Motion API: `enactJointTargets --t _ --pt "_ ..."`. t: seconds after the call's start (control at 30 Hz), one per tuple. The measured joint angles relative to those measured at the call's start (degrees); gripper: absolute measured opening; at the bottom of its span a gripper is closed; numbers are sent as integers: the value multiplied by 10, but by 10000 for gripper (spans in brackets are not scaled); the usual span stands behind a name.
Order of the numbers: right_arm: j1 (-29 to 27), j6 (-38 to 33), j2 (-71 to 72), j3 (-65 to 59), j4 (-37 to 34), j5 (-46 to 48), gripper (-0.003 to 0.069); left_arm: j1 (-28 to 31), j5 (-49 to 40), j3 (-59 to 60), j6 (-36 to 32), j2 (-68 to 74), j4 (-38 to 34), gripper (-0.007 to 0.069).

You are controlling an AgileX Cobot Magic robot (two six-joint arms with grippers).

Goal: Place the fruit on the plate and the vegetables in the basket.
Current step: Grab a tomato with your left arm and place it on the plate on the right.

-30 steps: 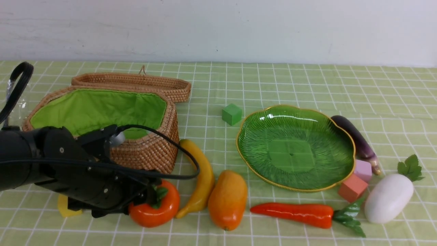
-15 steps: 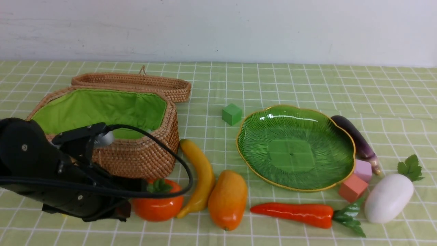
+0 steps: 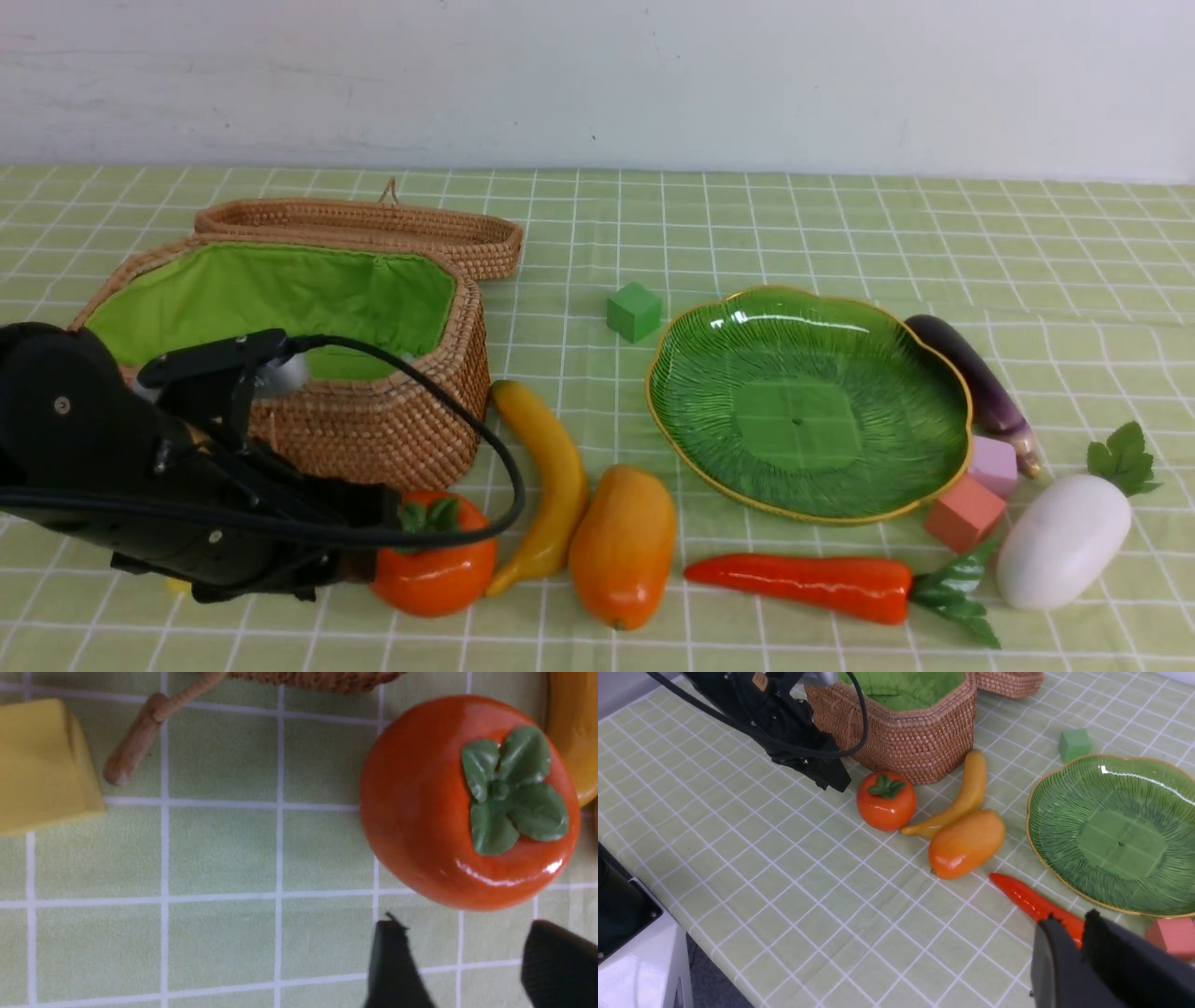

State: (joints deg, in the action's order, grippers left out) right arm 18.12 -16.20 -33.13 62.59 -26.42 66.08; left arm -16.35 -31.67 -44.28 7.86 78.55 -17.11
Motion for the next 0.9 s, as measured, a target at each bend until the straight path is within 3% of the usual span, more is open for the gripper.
enactJointTargets --t 0.03,0.1,0.17,0.27,0.47,0.7,0.8,0.9 --pt "0 0 0 0 0 0 94 0 12 0 0 0 -1 479" --pt "0 0 0 0 0 0 95 0 28 0 -1 2 -3 576" --pt "0 0 0 0 0 0 97 0 41 0 -8 7 -12 636" --pt "0 0 0 0 0 0 97 0 47 0 -34 23 -35 662" --pt "0 0 0 0 0 0 103 0 71 0 -131 75 -115 641" --pt "0 0 0 0 0 0 106 0 77 -3 -152 109 -151 605" --pt "0 0 0 0 0 0 106 0 67 -4 -152 111 -155 560" --pt "0 0 0 0 0 0 108 0 57 -5 -152 111 -158 459"
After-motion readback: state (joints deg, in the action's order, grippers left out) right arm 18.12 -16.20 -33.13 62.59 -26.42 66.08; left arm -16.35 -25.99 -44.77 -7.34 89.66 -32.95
